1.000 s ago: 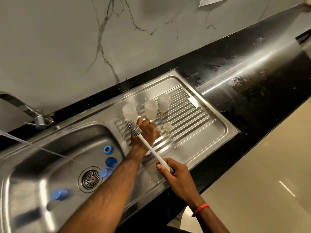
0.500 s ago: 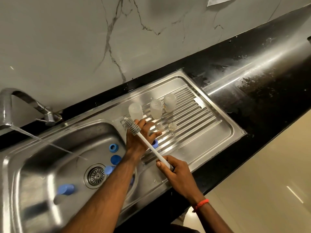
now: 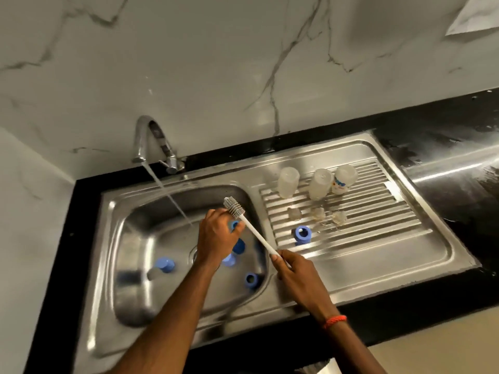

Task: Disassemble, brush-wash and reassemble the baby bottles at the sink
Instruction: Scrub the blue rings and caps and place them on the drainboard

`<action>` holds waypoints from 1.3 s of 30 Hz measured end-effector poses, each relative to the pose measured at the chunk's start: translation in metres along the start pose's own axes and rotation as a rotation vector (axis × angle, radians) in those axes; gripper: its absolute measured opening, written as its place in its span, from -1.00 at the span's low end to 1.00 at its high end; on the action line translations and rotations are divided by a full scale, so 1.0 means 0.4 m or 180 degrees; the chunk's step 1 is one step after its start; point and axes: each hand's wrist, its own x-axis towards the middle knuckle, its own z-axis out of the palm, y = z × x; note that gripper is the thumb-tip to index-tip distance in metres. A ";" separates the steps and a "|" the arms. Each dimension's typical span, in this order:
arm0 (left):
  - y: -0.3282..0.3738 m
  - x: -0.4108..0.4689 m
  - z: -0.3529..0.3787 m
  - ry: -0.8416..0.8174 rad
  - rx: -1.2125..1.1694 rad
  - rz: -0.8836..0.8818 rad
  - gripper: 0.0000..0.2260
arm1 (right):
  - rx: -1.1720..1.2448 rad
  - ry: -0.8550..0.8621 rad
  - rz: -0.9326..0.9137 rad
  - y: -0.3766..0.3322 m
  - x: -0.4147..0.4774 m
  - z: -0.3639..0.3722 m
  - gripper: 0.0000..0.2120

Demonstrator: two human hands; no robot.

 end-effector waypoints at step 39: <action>-0.322 0.090 0.048 -0.1489 -0.0782 -0.0698 -0.84 | -0.0872 0.0065 -0.0478 -0.242 0.141 0.231 -0.81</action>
